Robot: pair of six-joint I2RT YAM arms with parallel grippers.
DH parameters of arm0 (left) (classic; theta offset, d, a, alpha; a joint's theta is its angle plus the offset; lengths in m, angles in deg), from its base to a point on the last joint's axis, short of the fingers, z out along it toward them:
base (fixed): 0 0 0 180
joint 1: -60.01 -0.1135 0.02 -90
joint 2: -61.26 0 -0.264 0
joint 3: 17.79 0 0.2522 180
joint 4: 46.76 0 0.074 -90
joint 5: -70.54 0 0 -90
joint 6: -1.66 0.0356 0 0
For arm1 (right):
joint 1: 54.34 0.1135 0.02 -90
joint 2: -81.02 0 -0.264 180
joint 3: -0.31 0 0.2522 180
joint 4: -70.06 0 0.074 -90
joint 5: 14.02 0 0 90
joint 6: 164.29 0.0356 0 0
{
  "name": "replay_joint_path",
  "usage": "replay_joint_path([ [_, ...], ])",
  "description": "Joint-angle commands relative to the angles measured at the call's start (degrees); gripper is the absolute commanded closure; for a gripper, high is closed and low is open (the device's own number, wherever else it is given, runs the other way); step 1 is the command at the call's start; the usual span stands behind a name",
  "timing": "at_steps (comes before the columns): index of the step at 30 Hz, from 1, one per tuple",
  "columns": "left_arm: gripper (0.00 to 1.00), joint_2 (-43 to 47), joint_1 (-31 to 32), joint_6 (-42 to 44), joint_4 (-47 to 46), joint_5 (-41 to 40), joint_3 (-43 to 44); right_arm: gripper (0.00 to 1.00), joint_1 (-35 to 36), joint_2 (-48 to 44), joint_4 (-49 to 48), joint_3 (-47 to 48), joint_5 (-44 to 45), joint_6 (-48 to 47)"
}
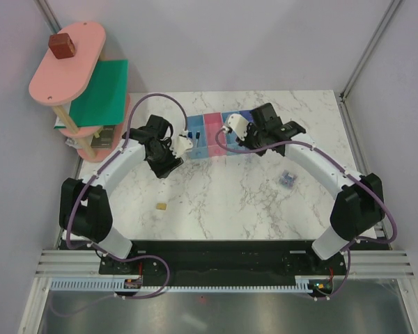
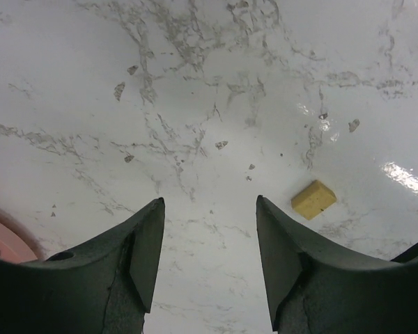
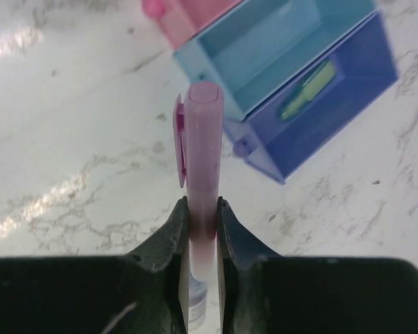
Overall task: Sort the stationery into containers
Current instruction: Place the stationery in the storage box.
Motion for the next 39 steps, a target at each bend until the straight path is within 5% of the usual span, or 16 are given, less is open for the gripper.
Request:
replay_joint_path([
  [1,0.38,3.1,0.9,10.3,-2.5,-1.6,-4.7,0.89,-0.6,4.0,-3.3,9.4,-2.2,12.7],
  [9,0.39,3.7,4.0,18.6,-10.2,-6.4,-15.4,0.9,-1.7,13.1,-14.7,19.9,-4.7,21.8],
  [19,0.39,-0.8,4.3,18.1,-12.9,-6.5,-15.4,0.9,-3.0,24.7,-22.9,29.3,-3.8,24.8],
  [39,0.46,-7.6,4.0,18.0,-12.8,-6.1,-11.4,0.9,-6.8,30.8,-28.7,25.4,-2.2,28.7],
])
